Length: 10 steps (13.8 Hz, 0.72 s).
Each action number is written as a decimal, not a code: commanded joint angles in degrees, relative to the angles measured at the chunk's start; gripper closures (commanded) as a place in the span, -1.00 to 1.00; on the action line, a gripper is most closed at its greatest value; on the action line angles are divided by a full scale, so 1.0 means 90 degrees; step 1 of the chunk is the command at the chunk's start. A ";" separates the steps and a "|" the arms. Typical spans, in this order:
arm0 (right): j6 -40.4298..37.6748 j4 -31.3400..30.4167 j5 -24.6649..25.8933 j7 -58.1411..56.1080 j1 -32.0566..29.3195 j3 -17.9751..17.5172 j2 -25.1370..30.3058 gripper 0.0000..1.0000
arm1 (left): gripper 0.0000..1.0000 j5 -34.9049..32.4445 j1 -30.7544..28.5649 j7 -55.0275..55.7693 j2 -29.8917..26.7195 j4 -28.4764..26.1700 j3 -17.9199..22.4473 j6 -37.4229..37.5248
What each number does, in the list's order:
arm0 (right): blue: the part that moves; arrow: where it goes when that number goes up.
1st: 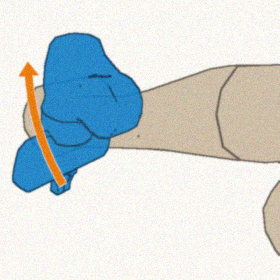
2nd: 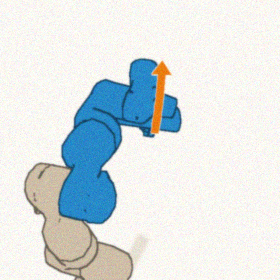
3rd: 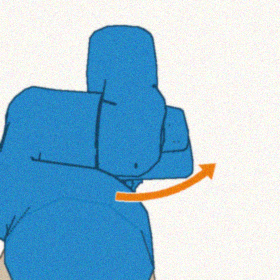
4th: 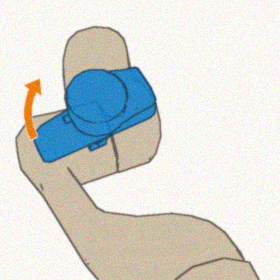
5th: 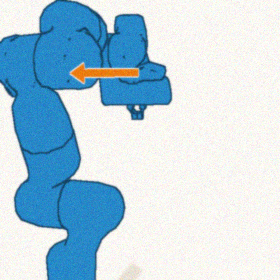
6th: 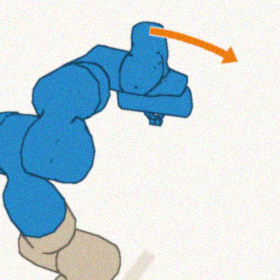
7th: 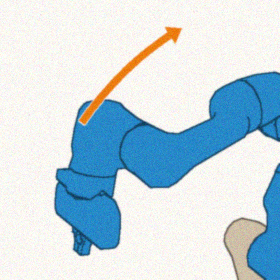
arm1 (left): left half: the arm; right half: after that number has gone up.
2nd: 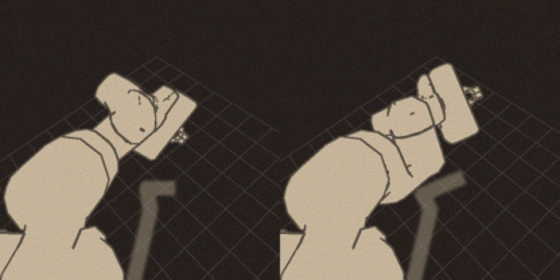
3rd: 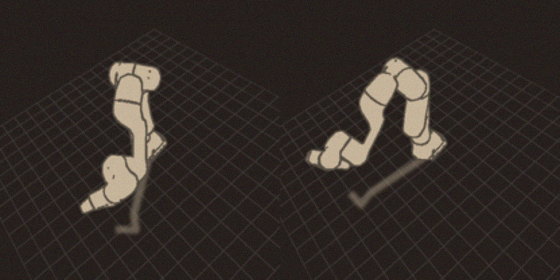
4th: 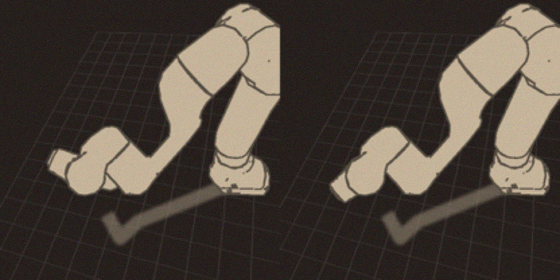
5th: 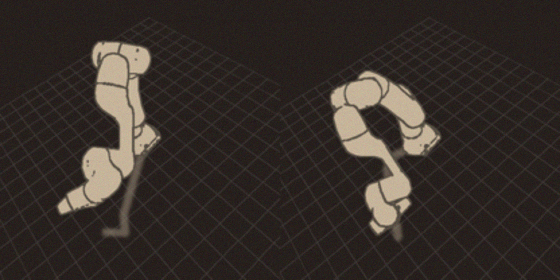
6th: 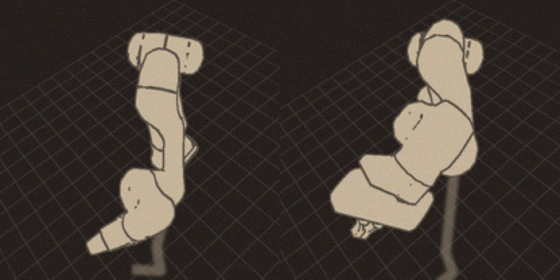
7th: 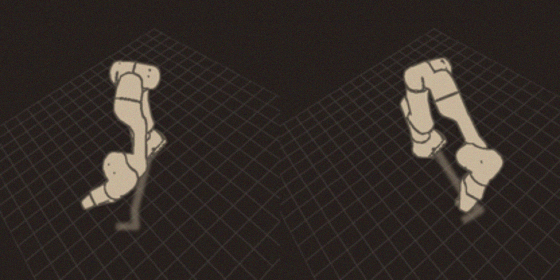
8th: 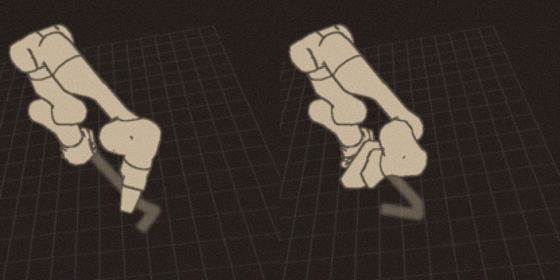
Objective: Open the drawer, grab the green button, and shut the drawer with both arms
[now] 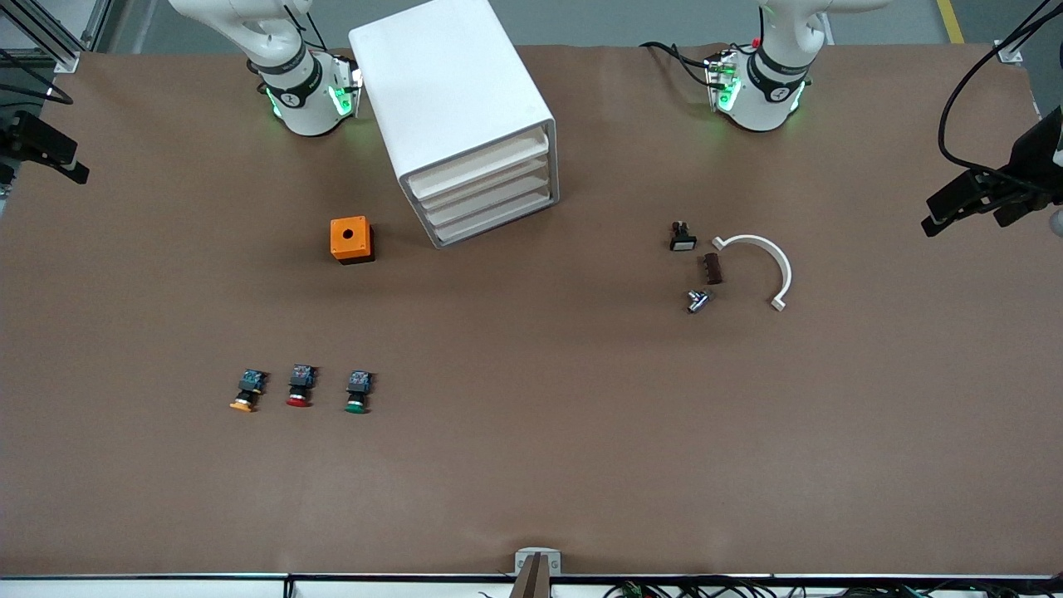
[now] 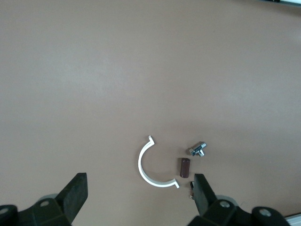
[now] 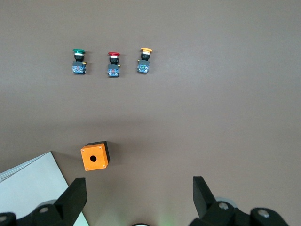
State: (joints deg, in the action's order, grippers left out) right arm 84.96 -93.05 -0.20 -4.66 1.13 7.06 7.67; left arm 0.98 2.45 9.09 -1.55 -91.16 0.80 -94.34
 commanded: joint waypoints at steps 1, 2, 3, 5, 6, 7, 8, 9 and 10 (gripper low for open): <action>0.0081 -0.0198 -0.0124 0.0146 -0.0096 -0.0091 0.0213 -1.00 | -0.99 0.0086 0.0020 -0.0054 0.0259 0.0402 -0.0021 0.0043; 0.0081 -0.0198 -0.0230 0.0088 -0.0115 -0.0081 0.0213 -1.00 | -0.99 0.0106 0.0021 -0.0014 0.0260 0.0403 -0.0021 0.0043; 0.0071 -0.0198 -0.0261 0.0068 -0.0144 -0.0081 0.0213 -1.00 | -0.99 0.0174 0.0021 0.0015 0.0260 0.0403 -0.0021 0.0043; 0.0071 -0.0188 -0.0280 0.0068 -0.0193 -0.0101 0.0213 -1.00 | -0.99 0.0184 0.0011 0.0035 0.0269 0.0393 -0.0021 0.0053; 0.0071 -0.0188 -0.0290 0.0059 -0.0203 -0.0101 0.0213 -1.00 | -0.99 0.0184 0.0011 0.0044 0.0269 0.0393 -0.0021 0.0063; 0.0062 -0.0188 -0.0280 0.0058 -0.0223 -0.0101 0.0213 -1.00 | -0.99 0.0184 0.0011 0.0045 0.0269 0.0393 -0.0021 0.0063; 0.0052 -0.0188 -0.0280 0.0049 -0.0232 -0.0130 0.0213 -1.00 | -0.99 0.0184 0.0011 0.0035 0.0269 0.0393 -0.0021 0.0063; 0.0061 -0.0178 -0.0280 0.0039 -0.0233 -0.0140 0.0222 -1.00 | -0.99 0.0184 0.0011 0.0025 0.0269 0.0393 -0.0021 0.0063; 0.0052 -0.0178 -0.0280 0.0029 -0.0233 -0.0140 0.0222 -1.00 | -0.99 0.0184 0.0011 0.0015 0.0269 0.0393 -0.0021 0.0063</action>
State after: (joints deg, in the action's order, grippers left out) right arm 84.96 -93.06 -1.68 -4.43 0.60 6.98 7.87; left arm 1.83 2.69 9.20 0.44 -88.88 0.73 -94.38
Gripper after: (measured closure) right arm 0.000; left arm 0.000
